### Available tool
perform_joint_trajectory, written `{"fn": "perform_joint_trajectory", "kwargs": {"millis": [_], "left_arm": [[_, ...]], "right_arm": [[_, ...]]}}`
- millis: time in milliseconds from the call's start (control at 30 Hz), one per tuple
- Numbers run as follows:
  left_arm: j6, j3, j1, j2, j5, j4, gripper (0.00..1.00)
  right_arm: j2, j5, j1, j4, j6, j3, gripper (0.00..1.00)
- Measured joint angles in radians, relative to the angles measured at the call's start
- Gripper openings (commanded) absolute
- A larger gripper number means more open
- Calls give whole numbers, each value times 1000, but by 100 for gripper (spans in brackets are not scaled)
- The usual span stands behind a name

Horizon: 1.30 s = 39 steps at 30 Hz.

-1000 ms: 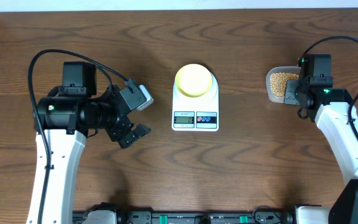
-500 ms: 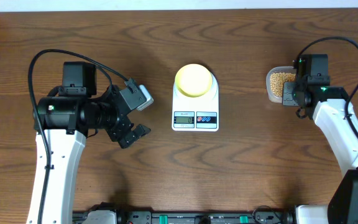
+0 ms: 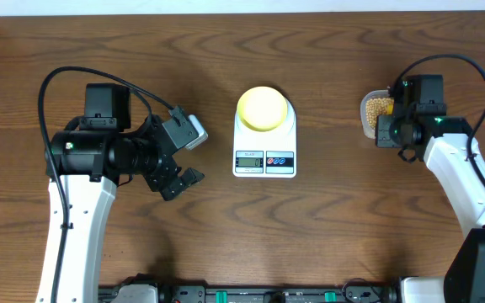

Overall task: Scoop item into bowl and weigh 50g on scale
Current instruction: 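Dip the scoop into the soybeans with the right gripper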

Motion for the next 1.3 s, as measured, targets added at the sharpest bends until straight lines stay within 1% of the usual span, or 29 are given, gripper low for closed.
{"fn": "perform_joint_trajectory", "kwargs": {"millis": [167, 433, 667, 800, 1100, 1300], "left_arm": [[0, 0, 0, 0, 0, 0, 98], [0, 0, 0, 0, 0, 0, 98], [0, 0, 0, 0, 0, 0, 98], [0, 0, 0, 0, 0, 0, 98], [0, 0, 0, 0, 0, 0, 98], [0, 0, 0, 0, 0, 0, 98]], "right_arm": [[0, -48, -16, -6, 12, 0, 1], [0, -194, -120, -20, 72, 0, 1], [2, -345, -207, -27, 93, 0, 1], [8, -385, -227, -26, 95, -1, 1], [81, -439, -235, -27, 112, -10, 1], [83, -500, -281, -26, 126, -12, 1]]}}
